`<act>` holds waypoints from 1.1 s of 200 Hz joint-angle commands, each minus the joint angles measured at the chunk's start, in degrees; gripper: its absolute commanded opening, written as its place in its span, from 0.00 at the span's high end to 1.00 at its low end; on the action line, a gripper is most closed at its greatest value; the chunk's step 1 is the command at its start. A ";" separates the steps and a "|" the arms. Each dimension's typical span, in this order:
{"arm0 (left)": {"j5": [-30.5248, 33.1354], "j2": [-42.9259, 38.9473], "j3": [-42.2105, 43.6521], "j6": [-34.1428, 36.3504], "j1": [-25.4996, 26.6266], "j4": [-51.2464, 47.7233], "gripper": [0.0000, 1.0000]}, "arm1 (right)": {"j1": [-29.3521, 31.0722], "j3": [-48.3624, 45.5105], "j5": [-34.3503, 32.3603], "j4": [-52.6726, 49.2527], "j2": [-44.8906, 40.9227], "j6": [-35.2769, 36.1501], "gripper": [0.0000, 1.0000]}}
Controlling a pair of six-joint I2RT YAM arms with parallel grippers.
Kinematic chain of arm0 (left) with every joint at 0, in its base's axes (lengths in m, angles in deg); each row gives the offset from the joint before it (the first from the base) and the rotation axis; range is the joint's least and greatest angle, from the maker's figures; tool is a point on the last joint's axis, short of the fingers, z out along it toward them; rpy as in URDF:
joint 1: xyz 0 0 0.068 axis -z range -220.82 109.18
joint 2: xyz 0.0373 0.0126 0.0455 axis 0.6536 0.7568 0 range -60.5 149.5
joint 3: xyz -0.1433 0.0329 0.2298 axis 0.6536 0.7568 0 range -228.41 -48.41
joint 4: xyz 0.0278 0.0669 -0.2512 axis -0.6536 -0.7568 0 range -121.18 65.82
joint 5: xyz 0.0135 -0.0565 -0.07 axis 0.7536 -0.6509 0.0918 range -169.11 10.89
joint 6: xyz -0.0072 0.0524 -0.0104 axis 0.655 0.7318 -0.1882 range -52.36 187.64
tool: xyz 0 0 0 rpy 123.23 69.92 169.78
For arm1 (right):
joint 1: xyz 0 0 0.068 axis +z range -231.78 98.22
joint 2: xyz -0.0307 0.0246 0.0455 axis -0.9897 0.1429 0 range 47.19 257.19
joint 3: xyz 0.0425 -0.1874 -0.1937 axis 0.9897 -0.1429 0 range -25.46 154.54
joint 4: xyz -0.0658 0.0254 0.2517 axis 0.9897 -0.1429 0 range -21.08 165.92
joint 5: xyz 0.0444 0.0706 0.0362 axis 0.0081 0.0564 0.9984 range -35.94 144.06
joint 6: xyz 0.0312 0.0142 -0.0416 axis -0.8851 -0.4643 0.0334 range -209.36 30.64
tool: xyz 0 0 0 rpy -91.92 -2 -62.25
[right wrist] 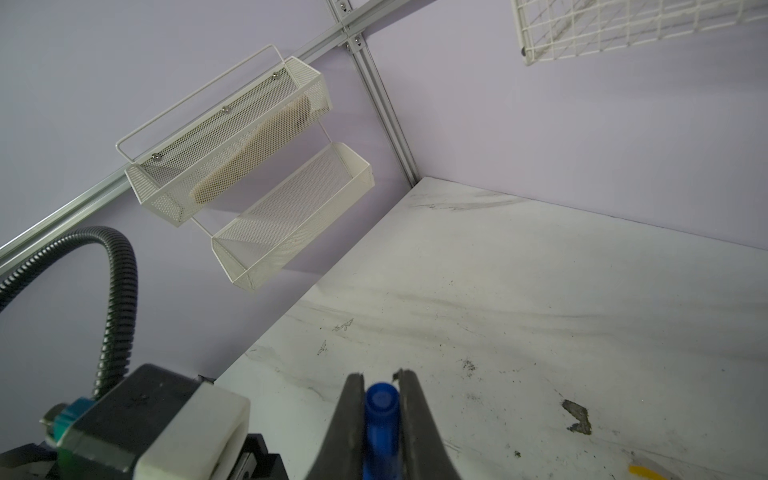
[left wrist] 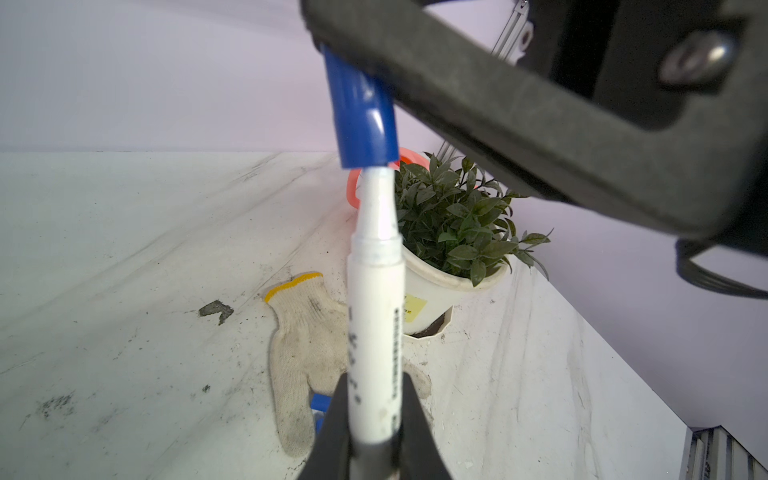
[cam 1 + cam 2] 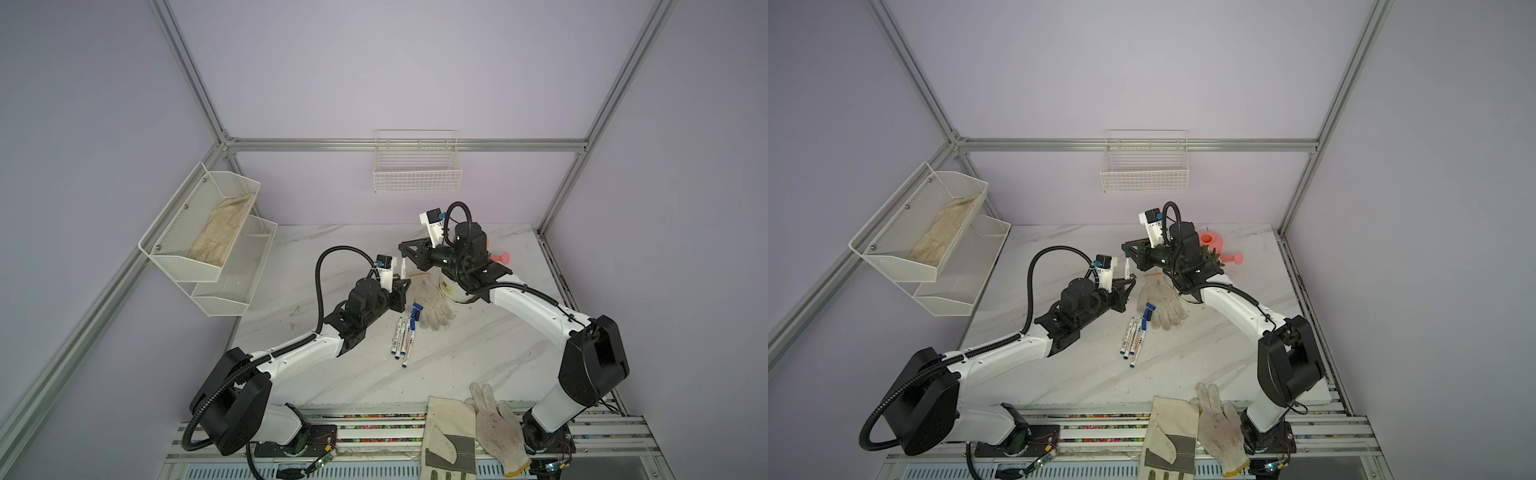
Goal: Insert the pens into the pen caps
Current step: 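Lower the blue cap onto the marker tip held by the left gripper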
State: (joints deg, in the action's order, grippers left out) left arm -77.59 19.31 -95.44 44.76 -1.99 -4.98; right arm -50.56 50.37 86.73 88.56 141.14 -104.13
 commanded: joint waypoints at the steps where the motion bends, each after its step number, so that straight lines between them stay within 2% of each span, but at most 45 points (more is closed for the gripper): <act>1: 0.49 -1.85 2.19 1.47 0.29 3.78 1.00 | 0.16 0.45 0.91 1.07 0.20 -0.31 1.00; 65: 2.84 -2.16 3.95 0.13 0.24 6.04 1.00 | 0.16 0.03 2.55 0.47 -1.18 -0.26 1.00; 111: 2.62 -1.54 3.45 -0.42 0.19 8.02 1.00 | 0.12 0.03 6.23 -1.52 -1.66 0.93 1.00; 220: 3.13 -2.86 2.46 0.90 0.18 10.39 1.00 | 0.07 1.20 6.94 -6.06 -0.15 3.19 1.00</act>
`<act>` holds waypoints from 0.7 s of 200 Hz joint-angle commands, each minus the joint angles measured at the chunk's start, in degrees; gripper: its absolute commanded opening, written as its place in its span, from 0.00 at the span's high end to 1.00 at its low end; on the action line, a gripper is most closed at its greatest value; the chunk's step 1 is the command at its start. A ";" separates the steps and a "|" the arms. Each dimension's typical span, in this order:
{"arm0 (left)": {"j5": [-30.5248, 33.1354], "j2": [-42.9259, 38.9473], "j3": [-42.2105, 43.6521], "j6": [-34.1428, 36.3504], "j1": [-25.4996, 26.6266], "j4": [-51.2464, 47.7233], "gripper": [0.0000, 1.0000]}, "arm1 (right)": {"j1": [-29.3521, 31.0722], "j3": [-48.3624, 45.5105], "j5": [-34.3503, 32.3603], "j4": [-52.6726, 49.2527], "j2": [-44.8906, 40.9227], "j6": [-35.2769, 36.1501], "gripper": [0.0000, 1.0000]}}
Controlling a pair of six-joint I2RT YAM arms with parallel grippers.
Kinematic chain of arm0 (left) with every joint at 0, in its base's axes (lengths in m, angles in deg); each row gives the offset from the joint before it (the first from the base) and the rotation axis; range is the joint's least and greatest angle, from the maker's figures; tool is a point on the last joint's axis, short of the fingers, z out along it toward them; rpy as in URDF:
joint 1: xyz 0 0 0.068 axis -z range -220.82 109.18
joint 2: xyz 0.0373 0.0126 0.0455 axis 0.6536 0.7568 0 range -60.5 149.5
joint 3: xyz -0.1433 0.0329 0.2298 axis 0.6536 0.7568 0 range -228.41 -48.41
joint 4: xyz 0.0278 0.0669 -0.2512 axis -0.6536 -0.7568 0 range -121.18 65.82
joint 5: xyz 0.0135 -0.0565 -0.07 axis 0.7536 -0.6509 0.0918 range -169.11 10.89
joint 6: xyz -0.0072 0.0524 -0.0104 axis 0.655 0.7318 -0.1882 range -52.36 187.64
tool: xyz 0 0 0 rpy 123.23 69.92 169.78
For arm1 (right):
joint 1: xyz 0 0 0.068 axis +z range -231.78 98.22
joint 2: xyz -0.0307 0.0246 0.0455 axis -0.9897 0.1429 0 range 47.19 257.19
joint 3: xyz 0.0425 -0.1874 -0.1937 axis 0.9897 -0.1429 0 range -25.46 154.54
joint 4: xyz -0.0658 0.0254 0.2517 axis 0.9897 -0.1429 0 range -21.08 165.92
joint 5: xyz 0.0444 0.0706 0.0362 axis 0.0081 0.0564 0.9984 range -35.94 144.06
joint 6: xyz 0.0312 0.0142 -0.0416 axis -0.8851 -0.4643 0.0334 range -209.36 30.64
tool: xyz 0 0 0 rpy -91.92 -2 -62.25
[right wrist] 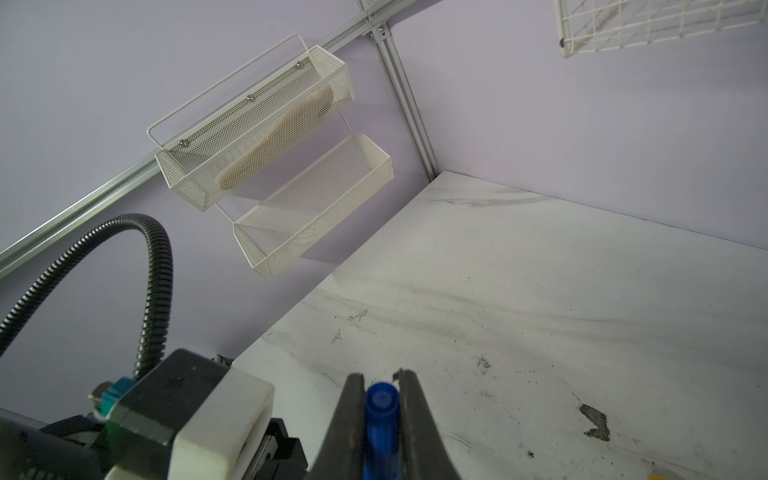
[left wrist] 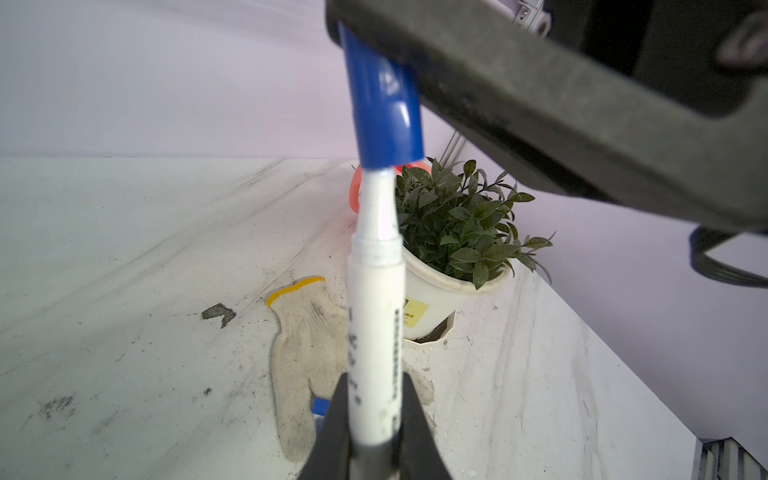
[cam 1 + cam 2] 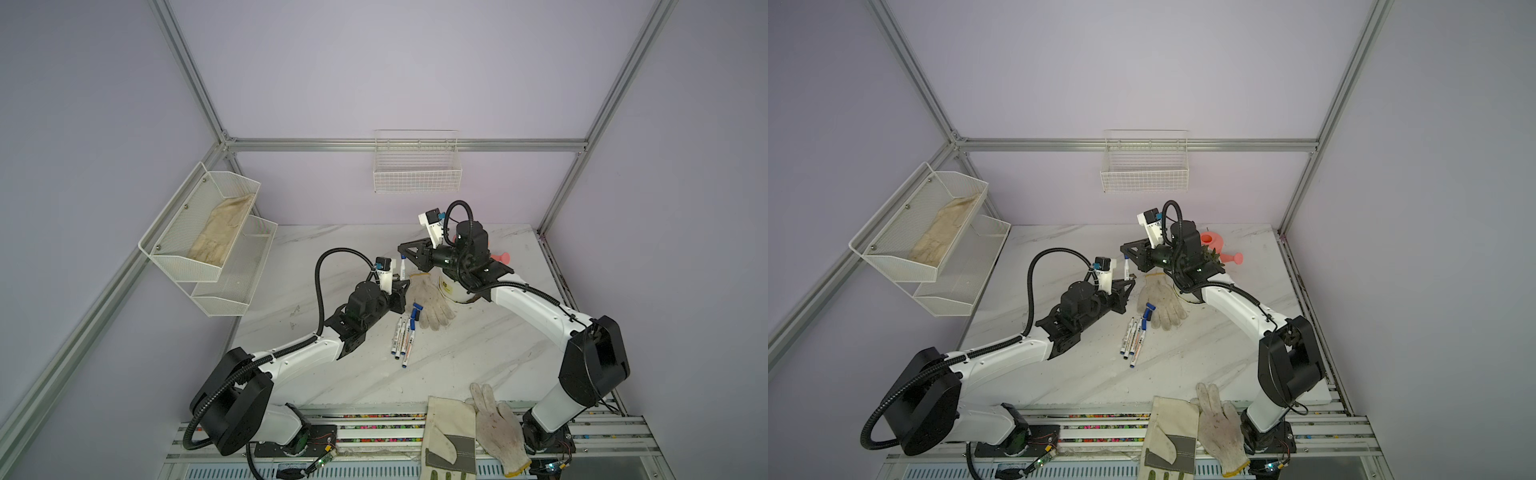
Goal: Insert the pens into the pen caps
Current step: 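Lower the blue cap onto the marker tip held by the left gripper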
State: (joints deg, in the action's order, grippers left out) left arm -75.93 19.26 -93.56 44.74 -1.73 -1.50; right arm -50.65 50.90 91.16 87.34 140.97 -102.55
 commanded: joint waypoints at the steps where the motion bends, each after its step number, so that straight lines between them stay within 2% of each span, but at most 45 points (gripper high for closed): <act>1: 1.51 -2.79 0.54 0.92 -0.07 6.93 1.00 | 0.15 0.65 2.52 -4.92 0.01 1.69 1.00; 67: 1.04 -1.55 -0.54 0.53 -0.29 9.46 1.00 | -0.35 -0.76 3.51 -5.40 -1.13 1.51 1.00; 123: 1.06 -0.56 -1.08 -0.85 -1.36 13.62 1.00 | -3.63 -1.81 11.53 -4.78 -2.60 0.09 1.00; 140: 0.82 -0.01 -1.61 0.06 -1.56 14.05 1.00 | -3.74 -1.94 13.67 -5.55 -2.94 0.09 0.96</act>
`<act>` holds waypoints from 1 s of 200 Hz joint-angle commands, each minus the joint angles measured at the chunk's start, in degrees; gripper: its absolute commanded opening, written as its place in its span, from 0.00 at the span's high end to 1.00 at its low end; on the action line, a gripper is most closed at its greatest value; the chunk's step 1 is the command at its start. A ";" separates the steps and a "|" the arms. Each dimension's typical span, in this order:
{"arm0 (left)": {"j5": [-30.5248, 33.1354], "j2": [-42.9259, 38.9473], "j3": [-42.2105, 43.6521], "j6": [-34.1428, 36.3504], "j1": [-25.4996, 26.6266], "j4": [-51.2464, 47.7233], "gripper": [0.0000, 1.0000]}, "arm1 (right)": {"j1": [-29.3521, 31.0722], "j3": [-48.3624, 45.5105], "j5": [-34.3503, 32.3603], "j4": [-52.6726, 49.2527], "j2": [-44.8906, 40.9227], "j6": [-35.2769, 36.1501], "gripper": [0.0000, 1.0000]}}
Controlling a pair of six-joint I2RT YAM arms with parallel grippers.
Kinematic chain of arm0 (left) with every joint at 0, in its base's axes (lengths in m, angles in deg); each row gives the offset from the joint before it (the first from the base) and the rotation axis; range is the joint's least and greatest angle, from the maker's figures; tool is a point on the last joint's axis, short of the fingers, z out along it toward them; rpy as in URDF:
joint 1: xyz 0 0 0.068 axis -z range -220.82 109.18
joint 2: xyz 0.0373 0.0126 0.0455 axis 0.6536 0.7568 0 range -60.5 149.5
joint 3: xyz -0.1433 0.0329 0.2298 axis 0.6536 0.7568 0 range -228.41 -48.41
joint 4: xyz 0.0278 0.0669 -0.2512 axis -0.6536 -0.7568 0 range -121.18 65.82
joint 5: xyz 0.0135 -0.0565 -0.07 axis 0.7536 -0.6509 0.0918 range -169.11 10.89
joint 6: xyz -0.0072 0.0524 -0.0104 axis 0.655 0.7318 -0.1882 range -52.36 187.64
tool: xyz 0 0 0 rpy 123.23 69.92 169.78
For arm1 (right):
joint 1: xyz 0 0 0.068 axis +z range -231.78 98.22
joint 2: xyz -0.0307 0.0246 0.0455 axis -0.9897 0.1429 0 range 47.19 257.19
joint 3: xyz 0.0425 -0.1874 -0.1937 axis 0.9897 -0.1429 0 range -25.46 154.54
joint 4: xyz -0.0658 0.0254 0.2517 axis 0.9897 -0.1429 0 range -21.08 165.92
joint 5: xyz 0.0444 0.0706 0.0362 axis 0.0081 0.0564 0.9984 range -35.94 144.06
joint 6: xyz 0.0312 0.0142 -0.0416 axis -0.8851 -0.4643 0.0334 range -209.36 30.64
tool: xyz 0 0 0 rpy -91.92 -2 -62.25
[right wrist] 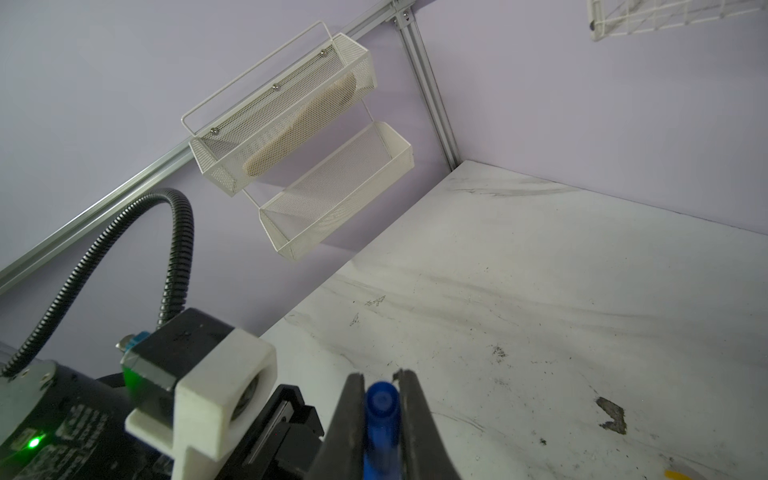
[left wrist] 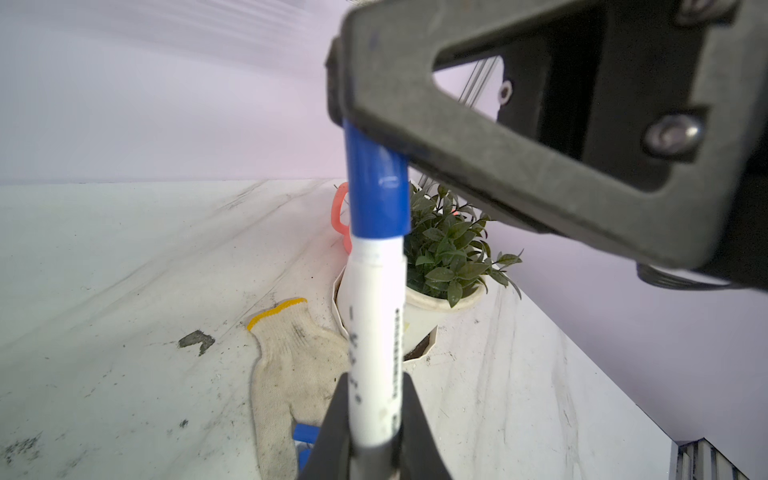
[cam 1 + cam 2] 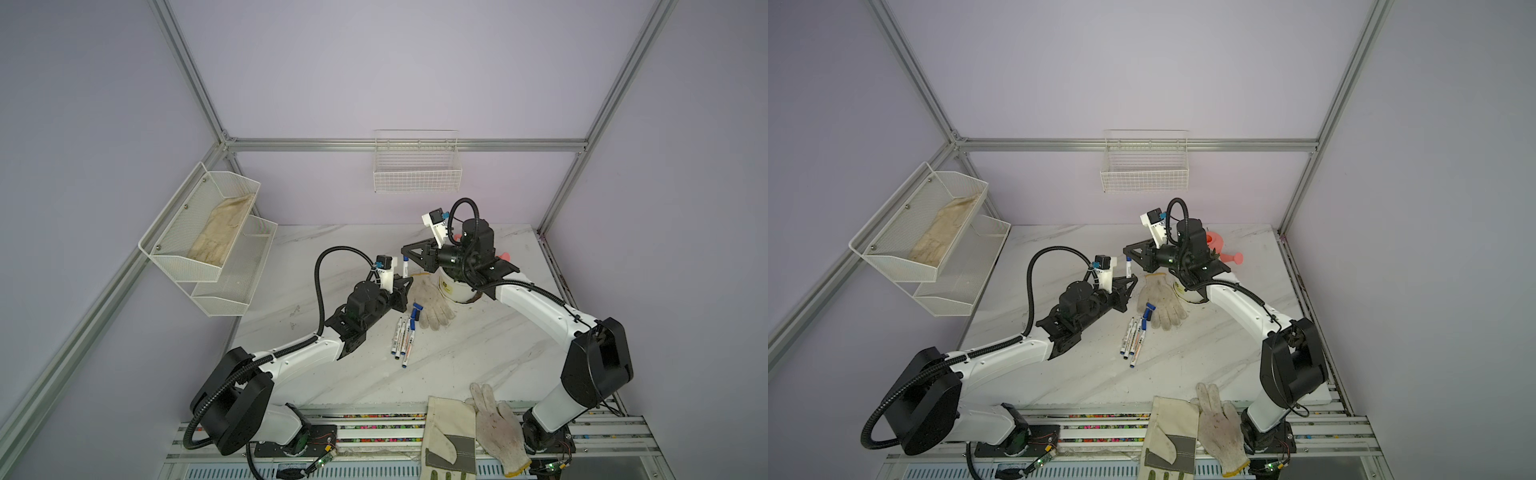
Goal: Insert the pens into the pen caps
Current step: 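Lower the blue cap onto the marker tip held by the left gripper, then press the blue cap down onto the marker with the right gripper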
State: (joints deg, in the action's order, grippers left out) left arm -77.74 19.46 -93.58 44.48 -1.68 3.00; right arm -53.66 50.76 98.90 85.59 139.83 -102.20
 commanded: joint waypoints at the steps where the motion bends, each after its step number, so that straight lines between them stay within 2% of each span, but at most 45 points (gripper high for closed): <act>1: 2.61 -0.18 -1.63 0.40 -1.61 9.60 1.00 | -0.75 -1.84 6.08 -3.88 -1.82 -0.25 0.95; 52: 2.26 1.44 -2.96 3.48 -1.69 10.25 1.00 | -0.68 -0.35 8.03 -10.67 -1.77 3.69 0.92; 83: 0.62 2.76 -1.74 7.68 -1.61 14.70 1.00 | -0.67 1.51 9.78 -14.85 -0.10 5.34 0.92; 141: 2.05 1.69 1.21 10.27 -1.52 23.07 1.00 | -0.76 1.05 8.62 -16.12 -0.53 5.80 0.90; 200: 2.50 -0.85 3.04 15.22 -0.21 26.26 1.00 | -1.97 2.62 6.10 -15.95 -1.52 5.70 0.84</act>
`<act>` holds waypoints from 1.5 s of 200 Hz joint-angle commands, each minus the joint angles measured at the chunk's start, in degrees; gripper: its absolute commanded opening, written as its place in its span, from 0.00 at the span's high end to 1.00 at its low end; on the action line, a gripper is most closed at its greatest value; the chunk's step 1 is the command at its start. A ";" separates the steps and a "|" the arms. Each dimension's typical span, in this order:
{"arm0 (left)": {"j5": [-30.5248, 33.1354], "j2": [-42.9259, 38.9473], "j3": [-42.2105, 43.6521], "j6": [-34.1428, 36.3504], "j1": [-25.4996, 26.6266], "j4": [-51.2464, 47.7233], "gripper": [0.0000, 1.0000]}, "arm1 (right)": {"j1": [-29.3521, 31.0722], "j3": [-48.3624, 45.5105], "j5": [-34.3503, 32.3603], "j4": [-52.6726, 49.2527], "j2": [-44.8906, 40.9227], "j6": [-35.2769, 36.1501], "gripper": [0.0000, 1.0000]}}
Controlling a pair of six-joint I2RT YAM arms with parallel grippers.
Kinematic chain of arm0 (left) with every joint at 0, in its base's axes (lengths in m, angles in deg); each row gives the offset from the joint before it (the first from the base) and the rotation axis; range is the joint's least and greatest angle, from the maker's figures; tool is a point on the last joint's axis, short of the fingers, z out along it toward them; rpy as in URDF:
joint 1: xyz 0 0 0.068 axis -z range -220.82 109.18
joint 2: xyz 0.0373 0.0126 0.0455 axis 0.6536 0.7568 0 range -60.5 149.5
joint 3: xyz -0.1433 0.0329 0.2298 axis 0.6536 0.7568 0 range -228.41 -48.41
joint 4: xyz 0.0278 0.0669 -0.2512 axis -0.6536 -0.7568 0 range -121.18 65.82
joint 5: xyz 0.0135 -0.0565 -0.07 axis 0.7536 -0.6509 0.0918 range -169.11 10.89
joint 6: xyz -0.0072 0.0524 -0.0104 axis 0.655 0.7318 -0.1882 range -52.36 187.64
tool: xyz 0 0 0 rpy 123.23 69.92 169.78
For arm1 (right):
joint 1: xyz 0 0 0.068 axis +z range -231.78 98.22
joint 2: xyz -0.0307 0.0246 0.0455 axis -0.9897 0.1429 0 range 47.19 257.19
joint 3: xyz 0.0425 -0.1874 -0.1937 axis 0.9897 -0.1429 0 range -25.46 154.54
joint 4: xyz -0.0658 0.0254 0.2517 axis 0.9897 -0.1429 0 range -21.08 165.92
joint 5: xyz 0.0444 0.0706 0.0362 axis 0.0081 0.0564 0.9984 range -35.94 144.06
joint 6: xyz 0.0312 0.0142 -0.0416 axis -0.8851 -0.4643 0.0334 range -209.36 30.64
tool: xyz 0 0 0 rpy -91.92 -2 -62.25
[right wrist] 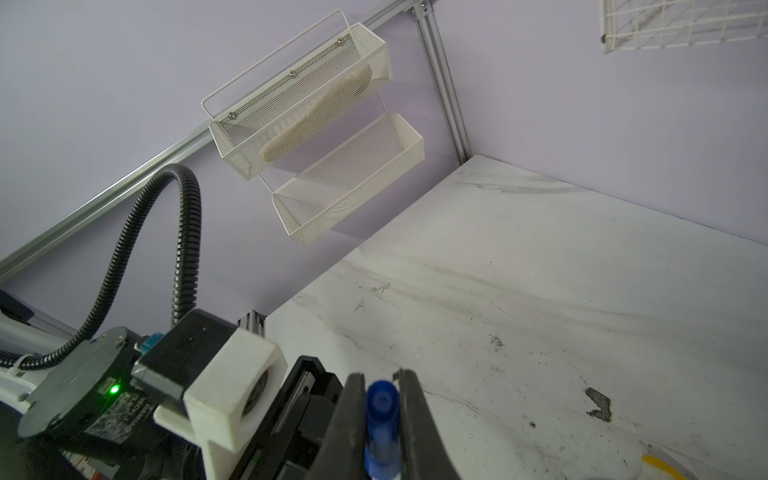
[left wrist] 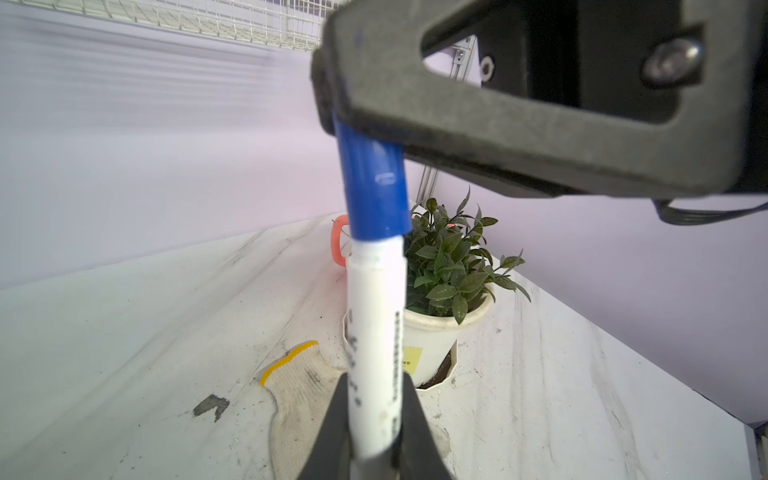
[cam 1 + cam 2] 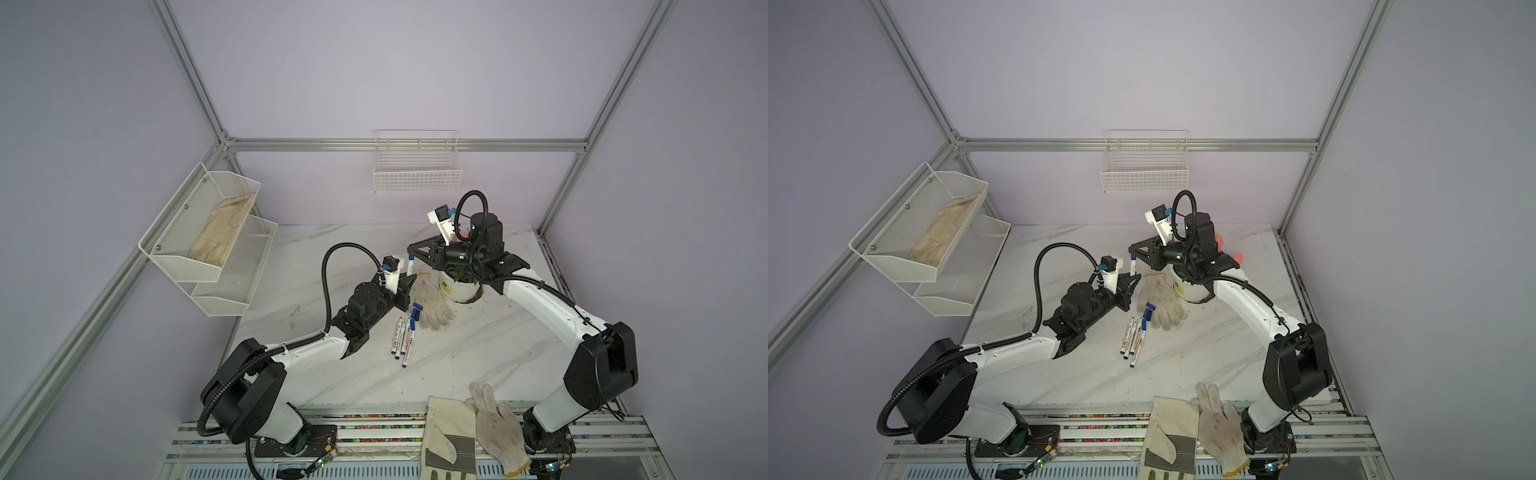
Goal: Insert the pens into the pen caps
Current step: 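Press the blue cap down onto the marker with the right gripper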
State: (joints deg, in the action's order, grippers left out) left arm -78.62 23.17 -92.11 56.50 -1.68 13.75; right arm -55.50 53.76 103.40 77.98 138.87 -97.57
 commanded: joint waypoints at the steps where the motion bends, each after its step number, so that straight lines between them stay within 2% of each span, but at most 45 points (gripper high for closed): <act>1: 3.42 -4.57 1.64 3.17 -0.20 15.50 1.00 | -0.16 -0.33 1.44 -8.32 -0.63 1.08 0.84; 50: 3.49 -4.10 3.00 3.23 0.23 15.62 1.00 | -0.19 2.27 -4.58 -8.25 -3.49 2.22 0.77; 89: 3.33 -3.22 3.50 3.26 0.50 16.07 1.00 | -0.34 3.51 -8.85 -6.89 -5.44 2.21 0.55; 105: 3.29 -3.20 3.70 3.31 0.54 16.23 1.00 | -0.37 4.10 -11.02 -6.77 -6.26 2.90 0.51; 137: 3.73 -1.21 4.10 4.23 0.86 16.02 1.00 | -0.35 5.42 -12.97 -4.95 -6.90 2.22 0.51; 174: 3.31 -1.16 4.33 3.93 1.19 15.04 1.00 | 0.92 7.32 -8.16 -2.88 -5.95 0.56 0.53; 212: 3.44 -1.32 4.33 3.40 1.27 14.54 1.00 | 4.78 10.32 -7.29 -8.90 -2.63 3.89 0.57; 300: 3.81 -1.72 4.59 2.78 1.23 13.92 1.00 | 5.74 8.83 -10.45 -10.43 -1.67 4.24 0.68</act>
State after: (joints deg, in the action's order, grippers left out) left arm -75.62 22.10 -89.86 59.30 -0.65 25.73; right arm -49.75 62.89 93.87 69.09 136.77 -94.75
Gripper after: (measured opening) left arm 0.122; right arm 0.331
